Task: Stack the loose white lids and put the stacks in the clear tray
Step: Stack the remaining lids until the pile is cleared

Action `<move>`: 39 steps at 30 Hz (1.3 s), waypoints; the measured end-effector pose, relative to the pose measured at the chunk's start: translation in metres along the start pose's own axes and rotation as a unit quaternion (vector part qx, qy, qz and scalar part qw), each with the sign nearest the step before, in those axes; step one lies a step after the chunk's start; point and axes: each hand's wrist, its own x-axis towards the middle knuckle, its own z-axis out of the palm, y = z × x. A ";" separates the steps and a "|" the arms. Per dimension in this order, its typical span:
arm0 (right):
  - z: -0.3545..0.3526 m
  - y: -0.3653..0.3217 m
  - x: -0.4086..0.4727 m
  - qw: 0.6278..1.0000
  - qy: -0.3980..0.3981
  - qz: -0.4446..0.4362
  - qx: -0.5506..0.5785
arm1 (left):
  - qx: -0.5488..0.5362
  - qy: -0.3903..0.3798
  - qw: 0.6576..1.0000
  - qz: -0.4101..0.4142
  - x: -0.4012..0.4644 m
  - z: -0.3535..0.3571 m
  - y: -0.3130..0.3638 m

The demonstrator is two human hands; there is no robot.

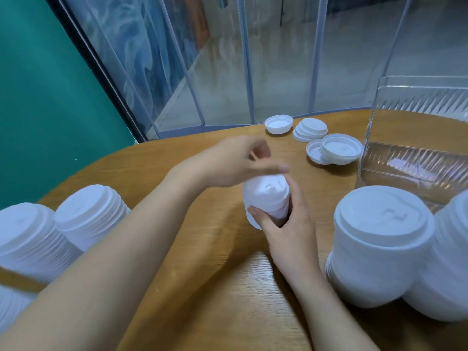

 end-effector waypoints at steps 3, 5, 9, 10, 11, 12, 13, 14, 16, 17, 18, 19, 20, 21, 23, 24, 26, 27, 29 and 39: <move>0.000 0.000 0.000 1.000 0.005 0.003 0.000 | 0.001 0.029 0.997 0.065 0.035 -0.002 0.013; -0.001 0.001 0.000 1.000 0.006 0.009 0.005 | 0.022 0.023 0.993 0.112 0.063 -0.002 0.021; -0.004 0.002 0.000 1.000 0.009 0.023 0.009 | 0.074 0.007 0.987 0.145 0.115 0.005 0.030; -0.004 0.003 0.000 1.000 0.011 0.024 0.010 | 0.092 -0.006 0.985 0.146 0.124 0.008 0.032; -0.003 0.003 -0.001 1.000 0.012 0.024 0.011 | 0.102 -0.020 0.984 0.146 0.132 0.011 0.033; -0.002 0.003 -0.001 1.000 0.014 0.024 0.011 | 0.104 -0.031 0.983 0.147 0.137 0.015 0.034; -0.002 0.003 -0.001 1.000 0.018 0.023 0.011 | 0.106 -0.041 0.982 0.151 0.143 0.019 0.036; -0.001 0.004 0.000 0.999 0.021 0.022 0.009 | 0.114 -0.048 0.980 0.156 0.148 0.025 0.036; 0.001 0.004 0.001 0.999 0.025 0.019 0.007 | 0.155 -0.059 0.972 0.168 0.155 0.037 0.035; 0.002 0.005 0.002 1.000 0.024 0.018 0.005 | 0.176 -0.061 0.968 0.170 0.157 0.043 0.035; 0.002 0.005 0.002 1.000 0.023 0.018 0.006 | 0.192 -0.061 0.965 0.170 0.158 0.047 0.035; 0.002 0.006 0.002 1.000 0.022 0.019 0.008 | 0.203 -0.060 0.963 0.168 0.159 0.050 0.035; 0.002 0.006 0.002 1.000 0.023 0.018 0.010 | 0.210 -0.056 0.962 0.167 0.161 0.054 0.035; 0.002 0.006 0.002 0.999 0.026 0.017 0.012 | 0.214 -0.049 0.961 0.168 0.163 0.056 0.035; 0.002 0.006 0.001 0.999 0.027 0.018 0.012 | 0.216 -0.035 0.959 0.179 0.167 0.060 0.032; 0.002 0.005 0.001 0.999 0.026 0.022 0.013 | 0.215 -0.028 0.959 0.184 0.169 0.062 0.030; 0.001 0.005 0.001 0.999 0.026 0.023 0.013 | 0.214 -0.016 0.958 0.191 0.171 0.065 0.029; 0.001 0.005 0.001 0.999 0.026 0.023 0.011 | 0.214 -0.009 0.958 0.191 0.171 0.066 0.028; 0.000 0.005 0.001 0.999 0.024 0.025 0.011 | 0.220 0.002 0.956 0.192 0.171 0.067 0.026; 0.000 0.005 0.002 0.999 0.020 0.027 -0.001 | 0.177 0.045 0.971 0.155 0.157 0.042 0.006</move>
